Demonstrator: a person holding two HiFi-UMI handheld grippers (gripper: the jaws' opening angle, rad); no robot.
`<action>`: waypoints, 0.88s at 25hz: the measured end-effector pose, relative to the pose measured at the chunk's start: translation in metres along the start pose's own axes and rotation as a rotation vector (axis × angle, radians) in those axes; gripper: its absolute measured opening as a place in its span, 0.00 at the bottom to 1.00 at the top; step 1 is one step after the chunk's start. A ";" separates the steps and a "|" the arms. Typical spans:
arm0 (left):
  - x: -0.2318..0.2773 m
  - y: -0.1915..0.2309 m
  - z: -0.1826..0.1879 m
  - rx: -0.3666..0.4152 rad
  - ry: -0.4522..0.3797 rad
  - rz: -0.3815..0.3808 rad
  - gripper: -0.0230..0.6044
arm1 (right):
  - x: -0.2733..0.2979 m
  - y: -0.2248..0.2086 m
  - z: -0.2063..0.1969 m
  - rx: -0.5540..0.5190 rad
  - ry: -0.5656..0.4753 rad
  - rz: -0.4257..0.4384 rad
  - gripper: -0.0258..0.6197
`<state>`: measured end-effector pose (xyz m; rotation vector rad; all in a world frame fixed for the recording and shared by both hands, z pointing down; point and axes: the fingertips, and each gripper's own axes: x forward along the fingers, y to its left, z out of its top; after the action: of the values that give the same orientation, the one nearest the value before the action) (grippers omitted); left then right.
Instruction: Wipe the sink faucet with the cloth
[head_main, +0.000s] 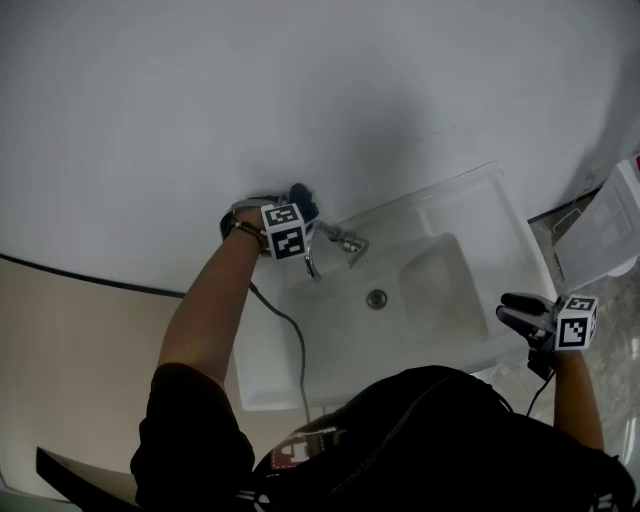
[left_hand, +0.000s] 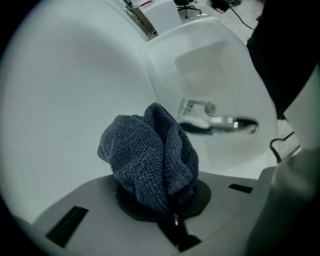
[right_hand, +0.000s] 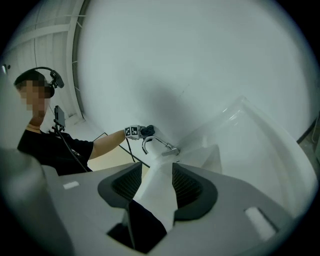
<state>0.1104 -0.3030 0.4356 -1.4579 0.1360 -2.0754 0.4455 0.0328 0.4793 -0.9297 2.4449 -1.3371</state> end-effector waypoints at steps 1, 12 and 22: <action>0.022 -0.010 -0.011 0.033 -0.016 0.022 0.07 | 0.011 0.003 -0.010 0.004 0.001 -0.022 0.33; 0.100 -0.045 0.060 0.055 -0.569 0.179 0.07 | 0.063 0.054 -0.074 0.038 0.076 -0.159 0.33; 0.042 -0.036 0.032 0.354 -0.519 0.493 0.07 | 0.079 0.052 -0.067 -0.034 0.085 -0.153 0.33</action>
<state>0.1146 -0.2874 0.4979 -1.5014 -0.0716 -1.2174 0.3312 0.0510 0.4843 -1.1107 2.5112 -1.4157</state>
